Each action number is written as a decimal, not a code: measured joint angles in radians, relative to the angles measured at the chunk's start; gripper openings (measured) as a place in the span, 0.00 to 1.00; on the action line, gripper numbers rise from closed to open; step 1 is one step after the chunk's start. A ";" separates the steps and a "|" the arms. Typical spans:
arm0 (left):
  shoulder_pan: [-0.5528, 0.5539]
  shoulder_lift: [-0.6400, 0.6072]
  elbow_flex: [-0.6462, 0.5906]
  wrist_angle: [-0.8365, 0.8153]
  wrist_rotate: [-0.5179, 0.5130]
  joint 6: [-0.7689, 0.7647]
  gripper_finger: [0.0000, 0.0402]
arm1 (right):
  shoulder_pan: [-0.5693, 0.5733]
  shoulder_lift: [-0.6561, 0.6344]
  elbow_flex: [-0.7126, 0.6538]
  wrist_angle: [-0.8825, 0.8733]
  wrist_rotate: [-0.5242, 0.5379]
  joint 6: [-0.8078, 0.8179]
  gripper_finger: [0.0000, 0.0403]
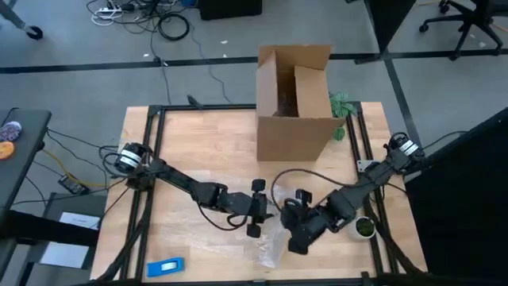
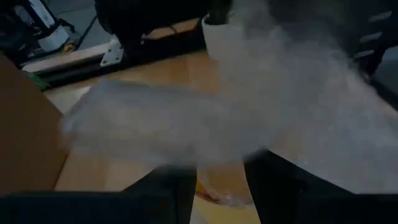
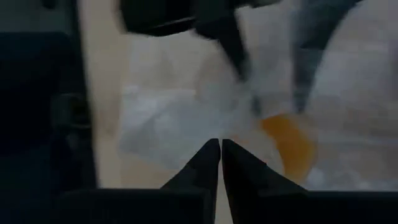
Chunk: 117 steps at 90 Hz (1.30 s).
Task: Wrap mug
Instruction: Wrap the yellow mug with transparent bubble wrap
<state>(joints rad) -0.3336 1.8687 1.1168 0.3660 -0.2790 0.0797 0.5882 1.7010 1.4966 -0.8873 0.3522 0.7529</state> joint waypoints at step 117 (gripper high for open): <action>0.000 0.008 0.000 -0.057 -0.074 -0.006 0.29 | -0.035 -0.003 -0.144 0.154 0.116 -0.160 0.00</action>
<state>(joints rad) -0.3340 1.8770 1.1163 0.3091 -0.3535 0.0738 0.5529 1.6982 1.3528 -0.7331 0.4677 0.5926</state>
